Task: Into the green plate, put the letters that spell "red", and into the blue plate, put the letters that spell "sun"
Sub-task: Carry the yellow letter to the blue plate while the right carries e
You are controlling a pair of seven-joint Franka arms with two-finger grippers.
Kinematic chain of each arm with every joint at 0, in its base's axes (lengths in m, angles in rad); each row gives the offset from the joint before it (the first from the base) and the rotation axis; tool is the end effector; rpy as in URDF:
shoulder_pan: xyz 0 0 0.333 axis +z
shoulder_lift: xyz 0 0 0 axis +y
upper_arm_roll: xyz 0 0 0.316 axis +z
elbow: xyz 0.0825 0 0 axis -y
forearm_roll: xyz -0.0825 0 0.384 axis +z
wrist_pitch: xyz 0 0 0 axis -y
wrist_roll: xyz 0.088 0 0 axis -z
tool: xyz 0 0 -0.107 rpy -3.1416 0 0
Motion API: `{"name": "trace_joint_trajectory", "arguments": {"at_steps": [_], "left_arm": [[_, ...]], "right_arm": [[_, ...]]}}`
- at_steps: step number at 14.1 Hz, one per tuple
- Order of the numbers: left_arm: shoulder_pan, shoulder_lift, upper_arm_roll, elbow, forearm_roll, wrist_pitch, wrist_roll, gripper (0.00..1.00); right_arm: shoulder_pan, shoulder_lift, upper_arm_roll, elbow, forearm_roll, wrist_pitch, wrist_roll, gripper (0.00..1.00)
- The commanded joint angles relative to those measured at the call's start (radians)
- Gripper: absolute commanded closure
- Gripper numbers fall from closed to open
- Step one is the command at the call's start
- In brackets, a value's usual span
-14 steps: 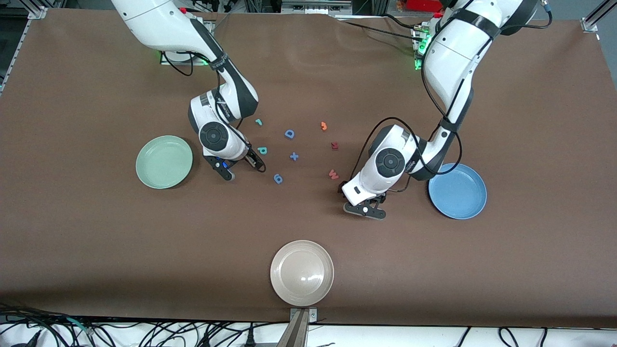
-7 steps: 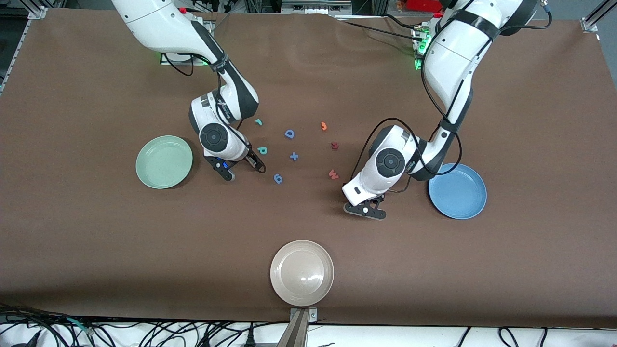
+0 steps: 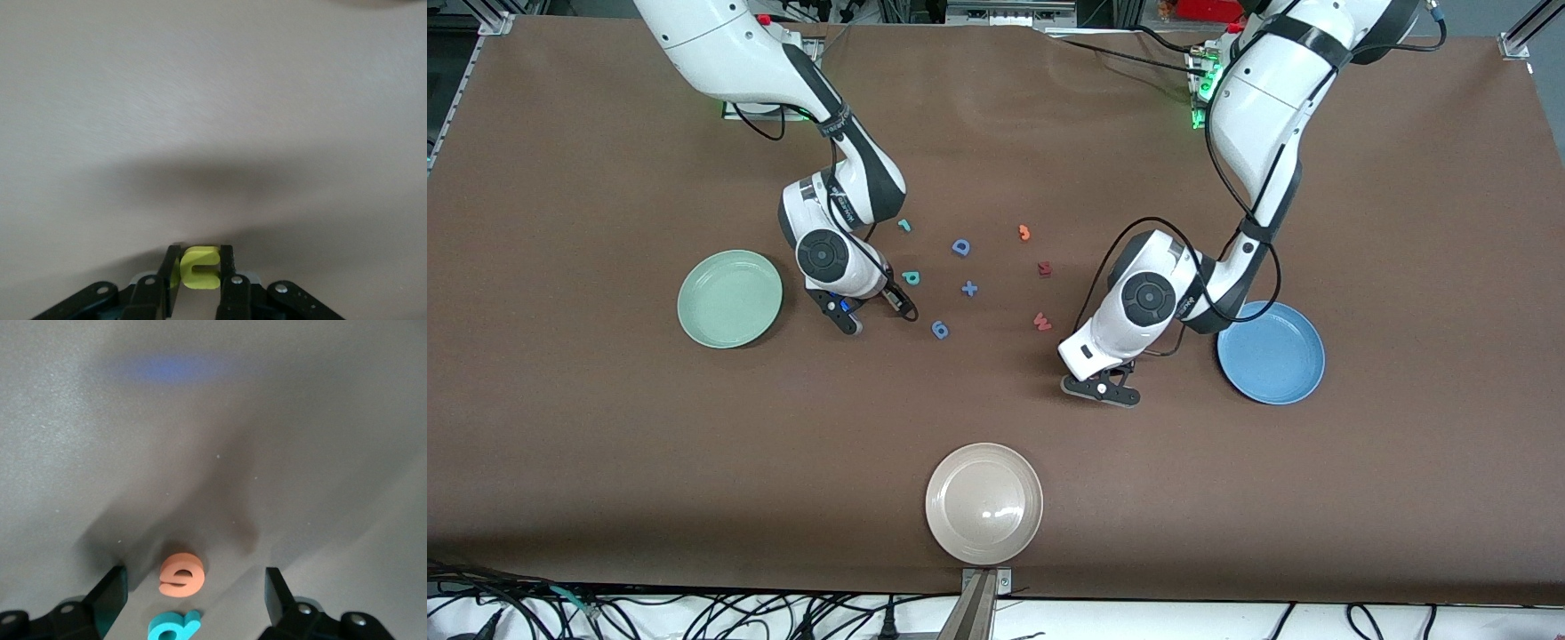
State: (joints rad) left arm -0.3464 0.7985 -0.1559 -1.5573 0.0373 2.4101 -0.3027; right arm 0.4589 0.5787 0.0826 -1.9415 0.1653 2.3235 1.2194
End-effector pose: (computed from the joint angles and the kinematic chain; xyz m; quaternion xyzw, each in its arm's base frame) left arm 0.6290 -0.3265 0.1845 0.9947 -0.0880 0.0129 0.0512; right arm 0.5116 0.3105 0.1675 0.9115 -0.3918 -0.1221 0.0262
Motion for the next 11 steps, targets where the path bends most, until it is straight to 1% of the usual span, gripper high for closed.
{"name": "trace_joint_trajectory", "arguments": {"at_steps": [1,3,4,5,6,9,11], "left_arm": [[0.049,-0.062,-0.001,0.022,0.024,-0.106,0.025,1.00],[0.093,-0.088,-0.002,0.031,0.024,-0.147,0.100,1.00],[0.121,-0.093,-0.004,0.029,0.024,-0.155,0.147,1.00],[0.147,-0.100,-0.005,0.029,0.024,-0.163,0.206,1.00],[0.170,-0.105,-0.005,0.029,0.024,-0.178,0.261,1.00],[0.254,-0.127,-0.004,0.023,0.024,-0.241,0.434,1.00],[0.309,-0.127,-0.004,0.014,0.023,-0.275,0.546,1.00]], "right_arm": [[0.004,0.010,0.002,0.006,0.022,0.010,0.008,0.43],[0.004,0.010,0.002,0.006,0.022,0.008,0.005,0.68],[0.004,0.010,0.002,0.007,0.022,0.008,0.003,0.78],[0.004,0.010,0.002,0.010,0.022,0.004,0.000,0.86],[0.004,0.010,0.002,0.012,0.022,0.002,-0.001,0.91],[0.003,-0.022,-0.003,0.016,0.020,-0.016,-0.015,0.92],[-0.006,-0.066,-0.014,0.047,0.020,-0.125,-0.044,0.92]]}}
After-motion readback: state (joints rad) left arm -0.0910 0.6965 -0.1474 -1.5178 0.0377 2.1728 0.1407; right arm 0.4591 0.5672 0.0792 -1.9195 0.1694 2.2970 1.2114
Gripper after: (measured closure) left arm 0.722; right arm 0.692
